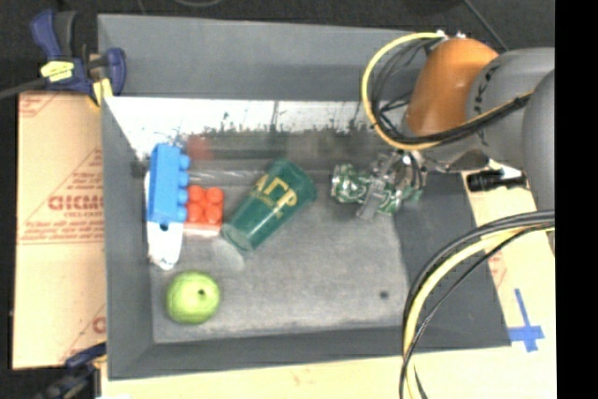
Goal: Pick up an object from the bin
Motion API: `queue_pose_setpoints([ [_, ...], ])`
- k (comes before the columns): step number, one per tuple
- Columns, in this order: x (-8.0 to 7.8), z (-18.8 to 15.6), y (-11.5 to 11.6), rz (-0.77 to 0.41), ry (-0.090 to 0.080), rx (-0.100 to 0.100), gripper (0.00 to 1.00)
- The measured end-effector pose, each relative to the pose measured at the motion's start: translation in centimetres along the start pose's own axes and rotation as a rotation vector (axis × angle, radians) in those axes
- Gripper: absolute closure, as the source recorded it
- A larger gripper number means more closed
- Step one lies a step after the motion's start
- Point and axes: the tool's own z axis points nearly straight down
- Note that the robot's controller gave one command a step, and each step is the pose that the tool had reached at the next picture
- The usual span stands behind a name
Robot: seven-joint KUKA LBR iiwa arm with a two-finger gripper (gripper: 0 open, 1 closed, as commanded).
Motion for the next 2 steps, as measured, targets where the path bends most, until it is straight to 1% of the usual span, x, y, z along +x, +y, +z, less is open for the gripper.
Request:
queue_pose_setpoints([
  [1, 0.0, -2.1, 0.0, 0.0, 0.0, 0.0, 1.0],
  [2, -0.2, -3.8, 0.0, -0.001, -0.006, -0.002, 1.0],
])
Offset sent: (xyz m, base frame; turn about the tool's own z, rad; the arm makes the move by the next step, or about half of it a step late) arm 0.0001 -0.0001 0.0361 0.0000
